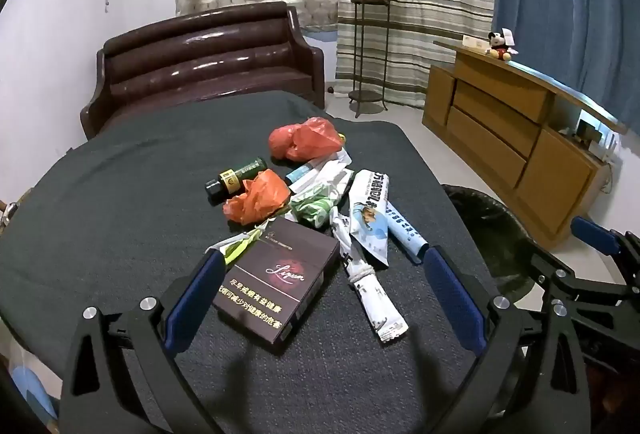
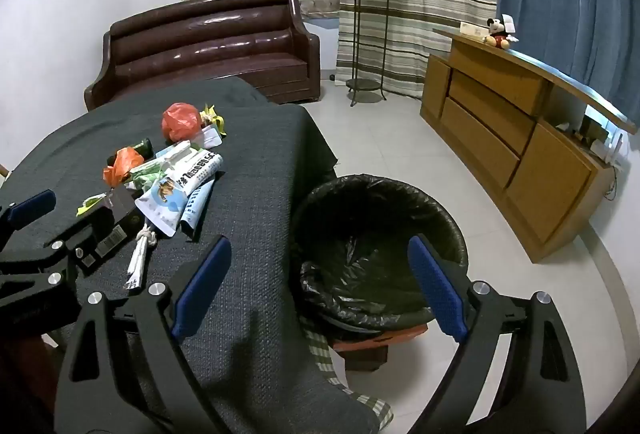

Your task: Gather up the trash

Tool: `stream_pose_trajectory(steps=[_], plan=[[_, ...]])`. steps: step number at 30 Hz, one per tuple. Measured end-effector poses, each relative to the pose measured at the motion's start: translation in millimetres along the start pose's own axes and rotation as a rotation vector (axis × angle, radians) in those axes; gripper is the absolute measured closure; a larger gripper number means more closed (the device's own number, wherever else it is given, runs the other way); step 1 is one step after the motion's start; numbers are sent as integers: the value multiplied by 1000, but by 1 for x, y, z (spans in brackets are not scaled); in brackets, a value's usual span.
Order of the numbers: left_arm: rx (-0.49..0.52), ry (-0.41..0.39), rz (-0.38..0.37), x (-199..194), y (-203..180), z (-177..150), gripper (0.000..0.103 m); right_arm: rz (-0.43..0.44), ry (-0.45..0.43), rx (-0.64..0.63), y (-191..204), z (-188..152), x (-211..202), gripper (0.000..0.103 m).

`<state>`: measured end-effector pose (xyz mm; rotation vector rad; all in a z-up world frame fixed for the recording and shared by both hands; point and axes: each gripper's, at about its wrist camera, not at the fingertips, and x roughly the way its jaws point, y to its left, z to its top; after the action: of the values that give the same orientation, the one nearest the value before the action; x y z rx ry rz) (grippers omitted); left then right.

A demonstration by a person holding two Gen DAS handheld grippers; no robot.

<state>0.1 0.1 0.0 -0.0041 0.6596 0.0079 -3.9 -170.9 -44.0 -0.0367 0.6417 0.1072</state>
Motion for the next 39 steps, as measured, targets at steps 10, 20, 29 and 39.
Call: stream_pose_trajectory(steps=[10,20,29,39], plan=[[19,-9,8,-1,-2,-3,6,5,1,4,-1,-1,0,15],[13,-9,8,3,3,-5,6,4,2,6,-1,-1,1,15],[3,-2,14,10,7,-7,6,5,3,8,-2,-1,1,15],[2,-1,14,13,8,-9,6,6,3,9,-3,-2,2,15]])
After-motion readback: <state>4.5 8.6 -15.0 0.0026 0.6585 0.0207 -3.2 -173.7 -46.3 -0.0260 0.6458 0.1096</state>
